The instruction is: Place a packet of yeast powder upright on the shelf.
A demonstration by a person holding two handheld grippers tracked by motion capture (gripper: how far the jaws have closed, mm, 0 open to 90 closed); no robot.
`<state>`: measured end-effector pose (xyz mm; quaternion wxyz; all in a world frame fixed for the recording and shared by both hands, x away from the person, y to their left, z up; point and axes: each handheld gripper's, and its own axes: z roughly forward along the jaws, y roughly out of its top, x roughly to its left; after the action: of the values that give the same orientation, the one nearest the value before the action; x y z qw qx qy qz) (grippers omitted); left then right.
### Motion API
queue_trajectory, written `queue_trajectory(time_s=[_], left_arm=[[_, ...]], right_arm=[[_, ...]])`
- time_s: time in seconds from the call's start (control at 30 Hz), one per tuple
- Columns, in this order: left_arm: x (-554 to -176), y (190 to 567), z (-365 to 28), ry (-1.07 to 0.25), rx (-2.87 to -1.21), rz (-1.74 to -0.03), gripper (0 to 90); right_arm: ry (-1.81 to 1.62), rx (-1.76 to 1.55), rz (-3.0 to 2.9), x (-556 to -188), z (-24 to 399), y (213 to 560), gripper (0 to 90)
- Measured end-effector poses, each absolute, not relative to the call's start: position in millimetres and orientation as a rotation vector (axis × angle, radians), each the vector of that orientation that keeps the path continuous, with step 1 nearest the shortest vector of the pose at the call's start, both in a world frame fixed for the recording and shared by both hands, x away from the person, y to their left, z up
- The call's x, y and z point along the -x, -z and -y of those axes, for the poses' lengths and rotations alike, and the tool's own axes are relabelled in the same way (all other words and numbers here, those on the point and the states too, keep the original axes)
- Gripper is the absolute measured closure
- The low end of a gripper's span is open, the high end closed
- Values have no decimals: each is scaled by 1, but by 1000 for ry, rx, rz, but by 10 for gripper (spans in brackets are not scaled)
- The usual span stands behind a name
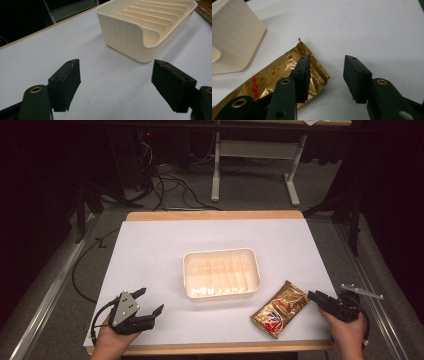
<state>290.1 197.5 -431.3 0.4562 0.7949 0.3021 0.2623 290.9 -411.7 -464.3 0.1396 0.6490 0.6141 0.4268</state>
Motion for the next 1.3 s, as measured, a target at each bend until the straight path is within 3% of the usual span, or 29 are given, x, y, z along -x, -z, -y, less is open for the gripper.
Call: queue_trajectory(time_s=[0.4, 0.73, 1.3], left_arm=[[-290, 432, -195, -644, -1971, -739, 236], [-289, 433, -195, -645, -1979, -737, 236], [-288, 433, -196, -653, -1984, -739, 237]], right_arm=[[-1498, -2035, -1726, -294, 422, 482, 467], [-1533, -2052, -1740, -299, 413, 483, 477], [-1533, -2017, -1796, -301, 410, 480, 879]])
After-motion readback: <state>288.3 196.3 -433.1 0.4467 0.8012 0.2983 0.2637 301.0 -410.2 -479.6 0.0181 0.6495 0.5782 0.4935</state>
